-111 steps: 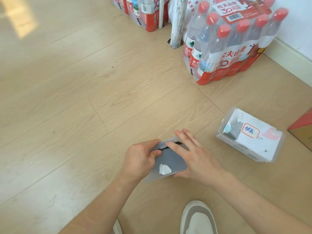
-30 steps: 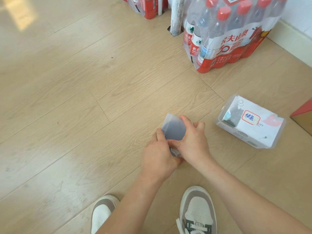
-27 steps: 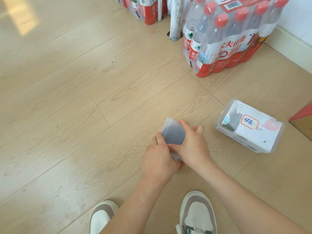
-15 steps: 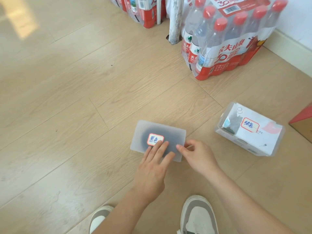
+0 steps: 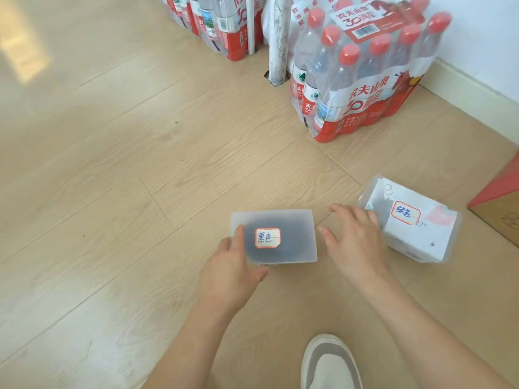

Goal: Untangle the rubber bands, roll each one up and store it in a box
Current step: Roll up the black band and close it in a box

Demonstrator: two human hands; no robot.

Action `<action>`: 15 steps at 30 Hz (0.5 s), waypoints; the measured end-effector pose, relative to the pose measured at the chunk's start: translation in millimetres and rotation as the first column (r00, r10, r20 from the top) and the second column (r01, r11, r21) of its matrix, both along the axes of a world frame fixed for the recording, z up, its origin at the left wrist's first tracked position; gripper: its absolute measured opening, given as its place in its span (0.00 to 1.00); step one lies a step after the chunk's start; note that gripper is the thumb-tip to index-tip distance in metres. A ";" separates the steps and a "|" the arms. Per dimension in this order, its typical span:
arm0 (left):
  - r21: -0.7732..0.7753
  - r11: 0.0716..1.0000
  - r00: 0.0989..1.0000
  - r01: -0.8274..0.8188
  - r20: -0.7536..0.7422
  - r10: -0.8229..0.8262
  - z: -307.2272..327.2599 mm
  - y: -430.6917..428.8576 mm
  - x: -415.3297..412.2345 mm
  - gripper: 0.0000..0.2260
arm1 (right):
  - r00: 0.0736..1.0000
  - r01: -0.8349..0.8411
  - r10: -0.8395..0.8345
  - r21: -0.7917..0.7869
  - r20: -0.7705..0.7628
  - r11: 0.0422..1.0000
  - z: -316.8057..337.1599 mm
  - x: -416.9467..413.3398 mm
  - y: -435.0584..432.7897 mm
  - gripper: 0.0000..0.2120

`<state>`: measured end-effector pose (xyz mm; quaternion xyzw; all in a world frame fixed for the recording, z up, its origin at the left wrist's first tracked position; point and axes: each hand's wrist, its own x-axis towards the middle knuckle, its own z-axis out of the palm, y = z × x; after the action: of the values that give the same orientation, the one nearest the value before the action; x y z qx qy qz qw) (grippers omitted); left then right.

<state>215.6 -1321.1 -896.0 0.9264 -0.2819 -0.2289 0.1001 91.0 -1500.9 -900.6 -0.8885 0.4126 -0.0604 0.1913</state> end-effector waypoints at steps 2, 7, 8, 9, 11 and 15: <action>0.137 0.988 0.993 0.073 0.079 -0.084 1.9 -5.0 -3.3 0.37 | 0.974 0.008 -0.031 -0.102 -0.225 0.995 6.1 -12.2 -39.7 0.28; 0.223 0.971 0.973 0.087 0.190 -0.131 7.0 -28.9 -6.3 0.32 | 0.799 0.016 0.015 0.046 -0.602 0.999 -3.5 -44.7 -77.5 0.36; 0.213 0.972 0.970 0.097 0.200 -0.140 7.9 -38.6 -7.7 0.31 | 0.806 -0.012 0.015 0.009 -0.592 1.000 -4.9 -45.8 -73.2 0.36; 0.201 0.973 0.967 0.112 0.202 -0.153 7.2 -49.2 -9.4 0.30 | 0.814 -0.029 0.015 -0.014 -0.580 0.999 -5.3 -46.1 -69.0 0.36; 0.180 0.973 0.965 0.143 0.193 -0.178 3.3 -71.2 -11.5 0.28 | 0.825 -0.061 0.038 -0.021 -0.563 0.998 -4.8 -45.6 -62.9 0.33; 0.128 0.976 0.966 0.175 0.170 -0.196 0.2 -109.9 -2.6 0.24 | 0.842 -0.135 0.124 0.017 -0.525 0.991 -2.0 -45.3 -62.3 0.30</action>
<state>213.0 -1430.9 -895.8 0.9170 -0.3622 -0.1671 0.0001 45.7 -1563.1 -902.6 -0.8990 0.3875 0.1929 0.0660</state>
